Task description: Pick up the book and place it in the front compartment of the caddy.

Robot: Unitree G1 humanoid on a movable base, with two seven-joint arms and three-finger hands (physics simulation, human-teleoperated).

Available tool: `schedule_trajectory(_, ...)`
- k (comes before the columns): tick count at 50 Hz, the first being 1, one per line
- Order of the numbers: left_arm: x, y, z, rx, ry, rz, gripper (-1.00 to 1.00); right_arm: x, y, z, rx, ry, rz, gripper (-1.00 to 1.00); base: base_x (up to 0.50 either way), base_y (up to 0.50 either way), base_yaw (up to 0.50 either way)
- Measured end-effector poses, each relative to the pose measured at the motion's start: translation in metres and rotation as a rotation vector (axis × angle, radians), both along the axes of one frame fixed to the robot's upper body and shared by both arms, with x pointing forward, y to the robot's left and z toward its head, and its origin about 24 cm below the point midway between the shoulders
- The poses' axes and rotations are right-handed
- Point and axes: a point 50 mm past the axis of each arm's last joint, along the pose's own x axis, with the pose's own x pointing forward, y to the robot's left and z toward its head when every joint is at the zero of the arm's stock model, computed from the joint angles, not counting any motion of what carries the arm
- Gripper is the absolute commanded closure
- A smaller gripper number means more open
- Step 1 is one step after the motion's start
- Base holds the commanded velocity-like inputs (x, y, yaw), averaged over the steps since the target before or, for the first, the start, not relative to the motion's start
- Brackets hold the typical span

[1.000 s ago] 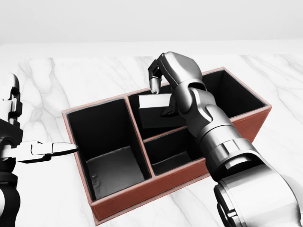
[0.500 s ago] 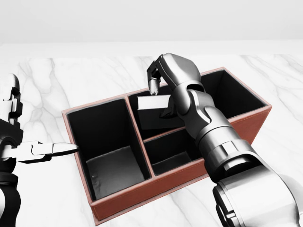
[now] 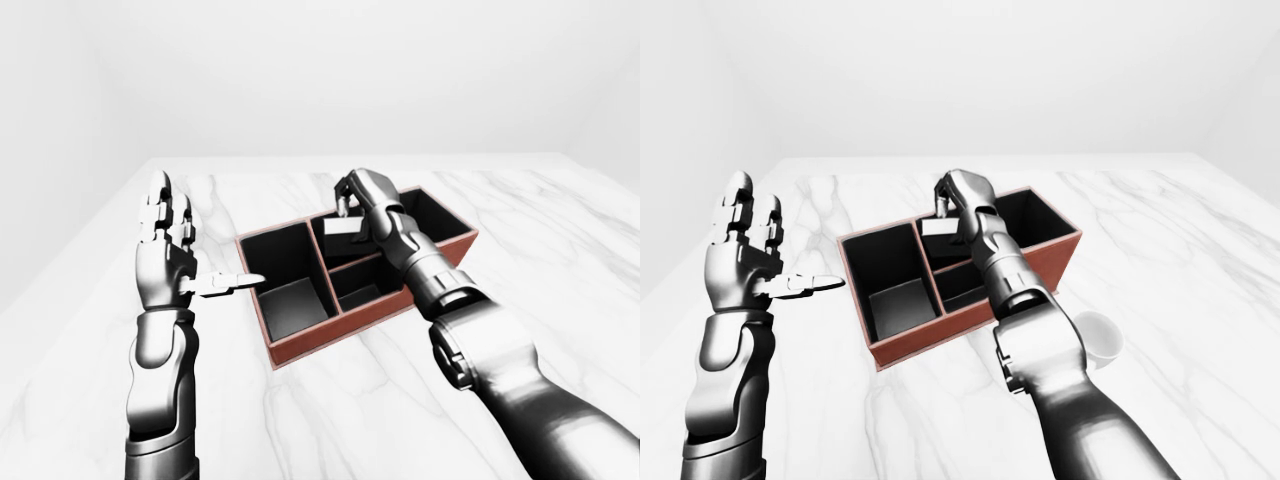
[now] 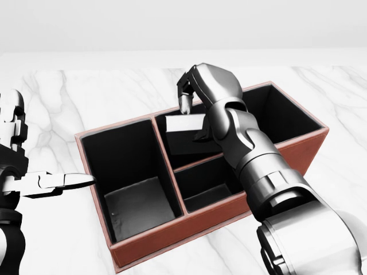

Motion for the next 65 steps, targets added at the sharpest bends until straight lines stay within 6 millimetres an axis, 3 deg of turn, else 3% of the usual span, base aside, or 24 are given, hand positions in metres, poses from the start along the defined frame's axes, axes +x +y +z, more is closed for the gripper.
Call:
schedule_trajectory(21, 0.000, 0.000, 0.000, 0.000, -0.001, 0.000, -1.00, 0.000, 0.001, 0.006, 0.015, -0.037, -0.008, 1.00, 0.00, 0.00, 0.00)
schedule_trajectory(53, 0.000, 0.000, 0.002, -0.001, -0.008, 0.000, -1.00, -0.002, 0.001, -0.008, 0.000, -0.021, -0.019, 1.00, 0.00, 0.00, 0.00)
schedule_trajectory(54, 0.000, 0.000, 0.002, -0.001, -0.009, 0.000, -1.00, -0.002, 0.001, -0.008, -0.001, -0.021, -0.019, -1.00, 0.00, 0.00, 0.00)
schedule_trajectory(65, 0.000, 0.000, 0.002, -0.001, -0.008, 0.000, -1.00, -0.002, 0.000, -0.003, -0.007, -0.065, -0.034, -1.00, 0.00, 0.00, 0.00)
